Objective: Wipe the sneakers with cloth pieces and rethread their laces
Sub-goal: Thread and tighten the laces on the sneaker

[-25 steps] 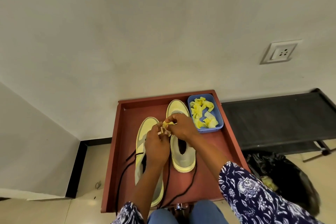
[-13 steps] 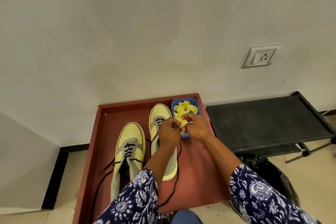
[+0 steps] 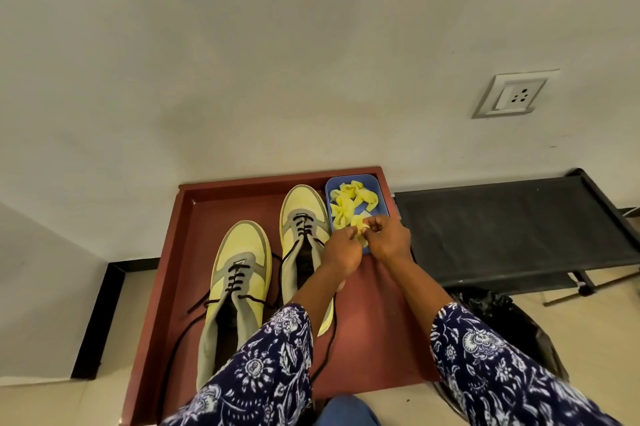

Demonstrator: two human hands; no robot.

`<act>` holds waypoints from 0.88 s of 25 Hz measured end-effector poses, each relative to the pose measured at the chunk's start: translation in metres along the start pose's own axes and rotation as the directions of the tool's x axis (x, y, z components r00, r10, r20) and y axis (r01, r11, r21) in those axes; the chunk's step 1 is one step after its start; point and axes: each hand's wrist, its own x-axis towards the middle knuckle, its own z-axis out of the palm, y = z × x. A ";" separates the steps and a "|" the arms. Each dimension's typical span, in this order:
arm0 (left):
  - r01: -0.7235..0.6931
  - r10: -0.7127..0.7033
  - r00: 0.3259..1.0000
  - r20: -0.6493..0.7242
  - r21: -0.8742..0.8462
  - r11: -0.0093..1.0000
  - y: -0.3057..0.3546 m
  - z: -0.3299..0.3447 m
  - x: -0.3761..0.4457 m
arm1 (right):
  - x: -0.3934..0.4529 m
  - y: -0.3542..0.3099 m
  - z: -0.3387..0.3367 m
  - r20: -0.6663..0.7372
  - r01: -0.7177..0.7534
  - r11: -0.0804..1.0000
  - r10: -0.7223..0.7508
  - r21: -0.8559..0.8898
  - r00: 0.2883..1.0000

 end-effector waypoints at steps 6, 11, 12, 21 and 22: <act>0.021 -0.016 0.997 0.073 -0.076 0.997 -0.010 -0.002 -0.002 | -0.004 0.006 0.003 0.018 -0.054 0.997 0.054 0.053 0.998; -0.018 0.028 0.998 0.053 -0.182 0.983 -0.020 -0.008 -0.016 | -0.011 0.004 0.004 0.029 -0.093 0.991 0.090 0.094 0.995; -0.041 0.048 0.998 0.033 -0.200 0.979 -0.019 -0.010 -0.021 | -0.013 0.002 0.004 0.013 -0.085 0.992 0.085 0.095 0.996; -0.335 0.259 0.886 -0.383 -0.145 0.931 -0.019 -0.061 -0.067 | -0.046 -0.063 0.035 -0.137 0.183 0.964 -0.158 0.195 0.978; -0.348 0.268 0.867 -0.421 -0.124 0.929 -0.021 -0.070 -0.072 | -0.055 -0.071 0.043 -0.121 0.213 0.953 -0.191 0.214 0.974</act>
